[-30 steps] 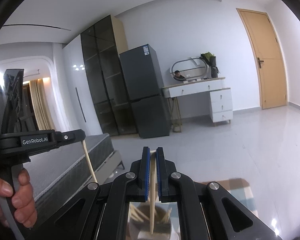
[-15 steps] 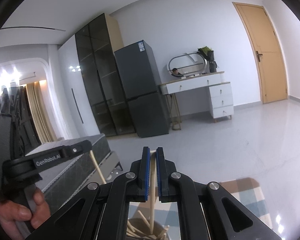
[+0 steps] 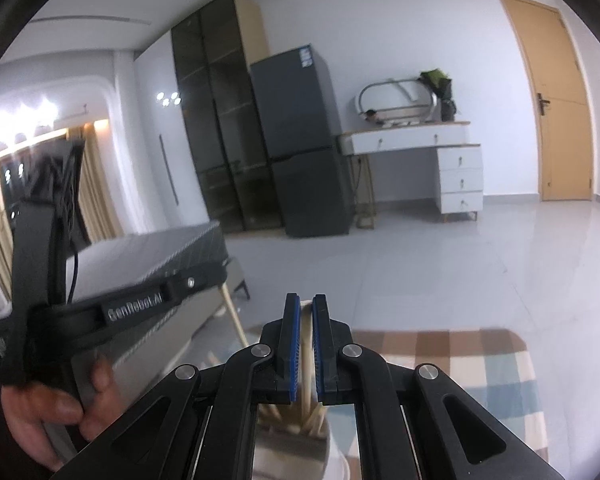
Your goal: Organize utensils
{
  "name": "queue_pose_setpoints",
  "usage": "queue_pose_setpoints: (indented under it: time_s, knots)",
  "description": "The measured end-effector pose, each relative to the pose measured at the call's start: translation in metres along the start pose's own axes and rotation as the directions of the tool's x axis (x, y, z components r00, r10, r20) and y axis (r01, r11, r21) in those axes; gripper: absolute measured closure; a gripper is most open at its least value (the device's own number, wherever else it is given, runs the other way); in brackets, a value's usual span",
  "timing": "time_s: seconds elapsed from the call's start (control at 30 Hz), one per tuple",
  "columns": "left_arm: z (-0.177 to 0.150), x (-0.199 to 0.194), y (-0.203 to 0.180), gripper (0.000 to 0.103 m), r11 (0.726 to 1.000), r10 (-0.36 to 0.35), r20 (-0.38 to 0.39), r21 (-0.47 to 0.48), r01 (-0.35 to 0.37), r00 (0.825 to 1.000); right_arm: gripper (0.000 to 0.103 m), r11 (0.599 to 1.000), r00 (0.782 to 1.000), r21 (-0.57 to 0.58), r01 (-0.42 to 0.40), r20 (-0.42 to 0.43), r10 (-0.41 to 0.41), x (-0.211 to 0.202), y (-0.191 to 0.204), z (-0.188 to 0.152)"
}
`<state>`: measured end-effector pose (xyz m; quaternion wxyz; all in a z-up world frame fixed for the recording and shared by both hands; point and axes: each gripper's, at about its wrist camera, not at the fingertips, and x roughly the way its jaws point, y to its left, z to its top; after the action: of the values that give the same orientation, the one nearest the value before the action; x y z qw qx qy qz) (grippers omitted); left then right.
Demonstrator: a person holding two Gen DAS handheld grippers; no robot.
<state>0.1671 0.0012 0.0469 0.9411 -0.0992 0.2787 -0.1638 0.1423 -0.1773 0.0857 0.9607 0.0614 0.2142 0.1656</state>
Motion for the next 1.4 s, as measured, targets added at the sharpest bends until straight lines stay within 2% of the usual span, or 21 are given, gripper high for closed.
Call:
queue_pose_setpoints:
  time_s: [0.13,0.27,0.37,0.47,0.5,0.53,0.6,0.67,0.77,0.8,0.87,0.93,1.03,1.13,1.27,1.4]
  knots:
    - [-0.005,-0.002,-0.008,0.101,0.999,-0.016,-0.066,0.048,0.020,0.998,0.098,1.000,0.998,0.012,-0.022,-0.059,0.023,0.005,0.001,-0.016]
    - [-0.009,-0.005,-0.009,0.101,0.998,-0.043,-0.140,0.036,0.048,0.989,0.094,0.999,0.991,0.042,-0.022,-0.131,0.027,0.012,-0.003,-0.026]
    - [-0.008,-0.011,-0.011,0.100,0.999,-0.034,-0.167,0.028,0.040,0.985,0.093,0.998,0.990,0.064,-0.001,-0.142,0.010,0.006,-0.009,-0.029]
    - [-0.001,-0.027,-0.013,0.099,1.000,0.002,-0.159,0.022,0.001,0.987,0.084,0.994,0.991,0.109,-0.010,-0.128,0.024,-0.011,-0.013,-0.028]
    - [0.000,-0.030,-0.014,0.099,1.000,0.008,-0.153,0.018,-0.005,0.988,0.073,0.993,0.992,0.120,-0.008,-0.121,0.023,-0.017,-0.014,-0.026]
    - [0.003,-0.038,-0.015,0.094,1.000,0.018,-0.143,0.013,-0.016,0.990,0.066,0.992,0.994,0.126,-0.004,-0.110,0.018,-0.023,-0.015,-0.024]
    - [0.005,-0.052,-0.017,0.081,1.000,0.029,-0.126,0.007,-0.028,0.992,0.062,0.992,0.996,0.128,0.012,-0.084,-0.001,-0.040,-0.014,-0.019]
    - [0.008,-0.073,-0.024,0.053,0.999,0.048,-0.091,0.006,-0.048,0.995,0.050,0.991,0.998,0.131,0.023,-0.063,-0.015,-0.060,-0.013,-0.015]
    - [0.006,-0.098,-0.031,0.031,0.996,0.085,-0.031,0.010,-0.085,0.996,0.035,0.992,0.999,0.122,0.031,-0.014,-0.029,-0.088,-0.005,-0.009]
    - [0.005,-0.103,-0.030,0.030,0.996,0.087,-0.022,0.013,-0.087,0.996,0.030,0.993,0.999,0.115,0.033,0.006,-0.034,-0.098,-0.002,-0.008]
    - [0.001,-0.119,-0.039,0.026,0.995,0.097,-0.005,0.024,-0.097,0.995,0.027,0.995,0.998,0.101,0.028,0.045,-0.032,-0.116,0.005,-0.006]
    - [-0.003,-0.128,-0.045,0.022,0.993,0.112,0.003,0.039,-0.112,0.994,0.017,0.997,0.997,0.081,0.017,0.078,-0.024,-0.134,0.013,-0.006]
    - [-0.012,-0.144,-0.051,0.020,0.989,0.134,0.037,0.061,-0.136,0.990,0.006,0.998,0.992,0.050,0.025,0.122,-0.031,-0.161,0.026,-0.010]
    - [-0.019,-0.157,-0.055,0.014,0.985,0.153,0.076,0.070,-0.158,0.985,0.001,0.999,0.988,0.037,0.033,0.151,-0.038,-0.180,0.035,-0.017]
    - [-0.031,-0.171,-0.050,0.006,0.986,0.156,0.134,0.040,-0.163,0.979,0.000,0.999,0.984,0.029,0.041,0.169,-0.045,-0.197,0.041,-0.031]
    - [-0.047,-0.176,-0.049,0.005,0.984,0.161,0.158,0.049,-0.170,0.974,0.000,0.998,0.981,0.022,0.059,0.182,-0.062,-0.204,0.048,-0.043]
